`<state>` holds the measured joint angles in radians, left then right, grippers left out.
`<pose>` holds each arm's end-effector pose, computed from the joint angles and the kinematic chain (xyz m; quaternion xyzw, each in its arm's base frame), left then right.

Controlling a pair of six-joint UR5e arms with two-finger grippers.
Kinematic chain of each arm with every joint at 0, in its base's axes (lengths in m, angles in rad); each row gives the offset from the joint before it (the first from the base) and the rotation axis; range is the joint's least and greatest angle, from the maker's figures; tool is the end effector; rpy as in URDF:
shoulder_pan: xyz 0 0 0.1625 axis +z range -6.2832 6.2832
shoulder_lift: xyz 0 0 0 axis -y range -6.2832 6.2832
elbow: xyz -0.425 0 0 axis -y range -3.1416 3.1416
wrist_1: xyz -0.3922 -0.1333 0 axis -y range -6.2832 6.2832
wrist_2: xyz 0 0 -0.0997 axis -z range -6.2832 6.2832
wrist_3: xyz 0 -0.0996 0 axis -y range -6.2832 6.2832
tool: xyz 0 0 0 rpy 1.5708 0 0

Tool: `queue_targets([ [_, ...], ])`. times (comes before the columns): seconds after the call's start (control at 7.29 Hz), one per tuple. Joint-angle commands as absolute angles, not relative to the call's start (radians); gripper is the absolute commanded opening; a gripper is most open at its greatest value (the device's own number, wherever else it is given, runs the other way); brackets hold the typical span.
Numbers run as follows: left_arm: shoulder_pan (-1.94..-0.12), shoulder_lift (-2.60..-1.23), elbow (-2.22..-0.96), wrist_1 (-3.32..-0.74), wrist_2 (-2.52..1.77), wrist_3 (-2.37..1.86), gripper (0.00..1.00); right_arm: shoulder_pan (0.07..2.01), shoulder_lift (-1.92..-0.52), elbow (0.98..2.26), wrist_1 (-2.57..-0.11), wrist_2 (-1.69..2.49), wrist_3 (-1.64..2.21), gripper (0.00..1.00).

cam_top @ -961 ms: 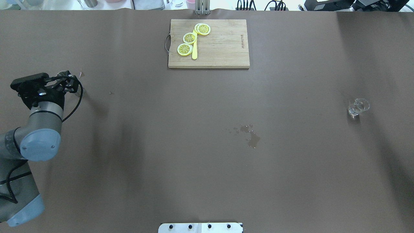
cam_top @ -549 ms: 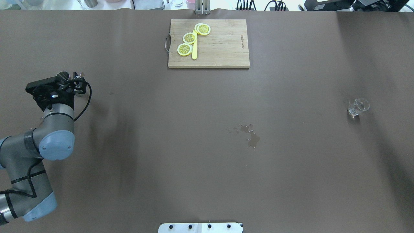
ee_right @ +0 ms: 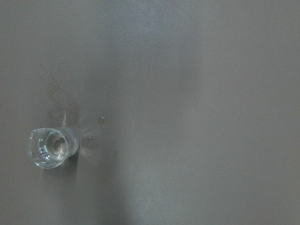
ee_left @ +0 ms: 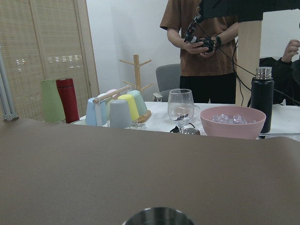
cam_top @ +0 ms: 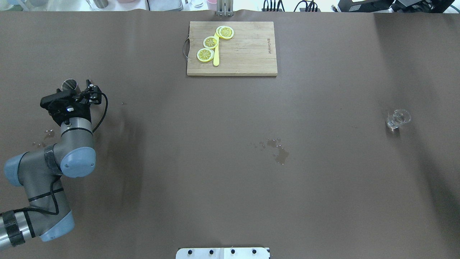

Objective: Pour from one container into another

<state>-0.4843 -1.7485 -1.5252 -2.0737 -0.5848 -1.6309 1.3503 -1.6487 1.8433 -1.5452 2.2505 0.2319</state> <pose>0.4097 -0.4600 0.5143 0.4974 0.1742 -0.3673 0.7663 -0.0329 -0.4701 0.5642 0.0266 -0.3461 -0.0313 0.9373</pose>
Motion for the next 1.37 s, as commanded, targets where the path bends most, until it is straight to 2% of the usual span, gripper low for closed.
queue_targets([
  [0.0,-0.463,-1.758,-1.471,-2.074,-0.545,-1.707,0.97,1.287,-1.651,1.809,-1.433,2.252,0.236,1.00],
  [0.41,-0.453,-1.764,-1.450,-2.074,-0.518,-1.741,0.95,1.145,-1.675,1.790,-1.283,2.275,0.174,1.00],
  [0.69,-0.449,-1.766,-1.447,-2.074,-0.518,-1.743,0.82,1.137,-1.719,1.839,-1.281,2.273,0.002,1.00],
  [1.1,-0.437,-1.773,-1.437,-2.074,-0.519,-1.749,0.81,1.085,-1.735,1.850,-1.195,2.208,-0.009,1.00],
  [1.24,-0.436,-1.776,-1.431,-2.074,-0.520,-1.749,0.81,1.074,-1.739,1.821,-1.095,2.197,-0.012,1.00],
])
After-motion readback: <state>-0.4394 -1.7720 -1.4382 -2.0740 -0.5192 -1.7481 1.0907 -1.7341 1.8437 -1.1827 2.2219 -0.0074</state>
